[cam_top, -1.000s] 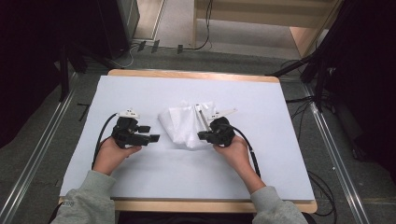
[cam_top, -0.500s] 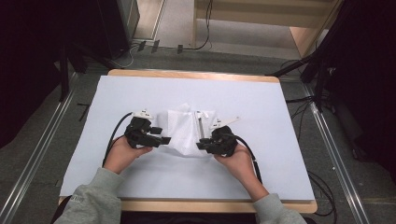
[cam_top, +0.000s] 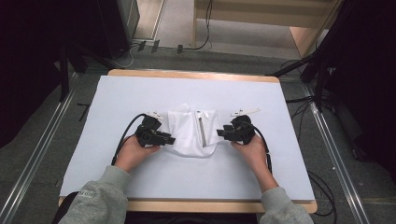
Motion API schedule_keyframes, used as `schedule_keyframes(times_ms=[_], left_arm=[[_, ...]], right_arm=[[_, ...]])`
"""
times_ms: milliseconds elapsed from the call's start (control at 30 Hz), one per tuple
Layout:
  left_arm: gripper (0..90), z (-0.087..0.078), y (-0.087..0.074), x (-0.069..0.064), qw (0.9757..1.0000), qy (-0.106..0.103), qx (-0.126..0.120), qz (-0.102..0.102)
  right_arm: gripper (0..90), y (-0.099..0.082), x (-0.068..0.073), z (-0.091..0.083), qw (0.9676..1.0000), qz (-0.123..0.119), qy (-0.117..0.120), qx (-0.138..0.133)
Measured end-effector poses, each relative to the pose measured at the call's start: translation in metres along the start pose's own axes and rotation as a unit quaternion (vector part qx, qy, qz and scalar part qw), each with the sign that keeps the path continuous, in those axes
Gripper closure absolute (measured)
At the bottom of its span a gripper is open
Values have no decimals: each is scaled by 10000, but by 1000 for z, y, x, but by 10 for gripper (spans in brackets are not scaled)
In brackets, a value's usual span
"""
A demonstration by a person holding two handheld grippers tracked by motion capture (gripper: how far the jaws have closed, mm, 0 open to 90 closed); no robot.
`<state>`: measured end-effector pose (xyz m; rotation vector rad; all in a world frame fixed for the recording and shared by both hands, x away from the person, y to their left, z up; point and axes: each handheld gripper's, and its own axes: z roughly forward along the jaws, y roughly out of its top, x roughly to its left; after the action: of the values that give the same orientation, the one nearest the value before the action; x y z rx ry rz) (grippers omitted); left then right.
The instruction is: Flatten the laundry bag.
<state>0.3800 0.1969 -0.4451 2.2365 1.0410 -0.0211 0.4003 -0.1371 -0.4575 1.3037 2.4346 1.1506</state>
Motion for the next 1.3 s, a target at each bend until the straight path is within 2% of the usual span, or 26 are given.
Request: schedule_keyframes(times_ms=[33, 100, 167, 200, 233, 300, 333, 367, 400, 500, 667, 700, 733, 800, 833, 867, 933, 967, 1067, 1167, 1267, 1300], left_arm=[[811, 1, -1, 3, 10000, -69, 31, -50], [842, 0, -1, 4, 9999, -79, 27, -72], [898, -1, -1, 5, 9998, -140, -36, -101], [900, -2, -1, 5, 9999, -141, -43, -86], [900, -2, -1, 4, 9998, -150, -70, -100], [900, -2, -1, 4, 9998, -161, -63, -102], [900, -3, -1, 4, 9998, -172, -59, -101], [900, -3, -1, 4, 9998, -171, -56, -101], [900, -4, -1, 4, 9998, -181, -54, -102], [900, -8, -1, 5, 9996, -214, -132, -102], [900, -16, 0, 6, 9993, -220, -289, -130], [900, -20, 0, 7, 9989, -185, -398, -143], [900, -20, 0, 7, 9989, -185, -398, -143], [900, -25, -1, 8, 9982, -261, -496, -232], [871, -26, -2, 8, 9978, -272, -538, -267], [775, -28, -3, 8, 9975, -311, -566, -271], [755, -31, -4, 8, 9974, -288, -618, -247], [727, -33, -4, 7, 9971, -248, -678, -223], [695, -36, -3, 5, 9960, -276, -822, -204], [665, -35, -2, 3, 9960, -299, -814, -210], [640, -33, -1, 0, 9960, -317, -821, -156], [629, -32, 0, -1, 9961, -315, -808, -135]], right_arm=[[558, 1, -4, 5, 9999, 89, -16, 47], [556, 2, -5, 8, 9999, 121, -20, 80], [556, 1, -5, 14, 9997, 126, 101, 157], [561, 0, -1, 17, 9997, 65, 43, 241], [594, 1, 1, 17, 9997, 14, 9, 228], [754, 2, 7, 20, 9995, -86, -72, 284], [754, 2, 7, 20, 9995, -86, -72, 284], [801, 2, 8, 21, 9995, -146, -73, 276], [897, 4, 8, 22, 9995, -132, -40, 283], [900, 7, 8, 21, 9996, -101, -14, 263], [900, 18, 6, 4, 9999, -88, 80, -115], [900, 22, 8, -3, 9995, -105, 123, -283], [900, 22, 8, -3, 9995, -105, 123, -283], [900, 26, 12, -9, 9988, -162, 153, -431], [900, 29, 15, -13, 9983, -242, 108, -525], [900, 34, 16, -16, 9972, -406, 42, -627], [900, 37, 16, -16, 9971, -412, 71, -631], [900, 41, 15, -14, 9972, -359, 171, -638], [900, 43, 15, -7, 9972, -347, 218, -628], [900, 44, 25, 6, 9970, -340, 474, -499], [900, 46, 32, 11, 9966, -391, 550, -479], [900, 47, 37, 17, 9965, -536, 481, -416]])
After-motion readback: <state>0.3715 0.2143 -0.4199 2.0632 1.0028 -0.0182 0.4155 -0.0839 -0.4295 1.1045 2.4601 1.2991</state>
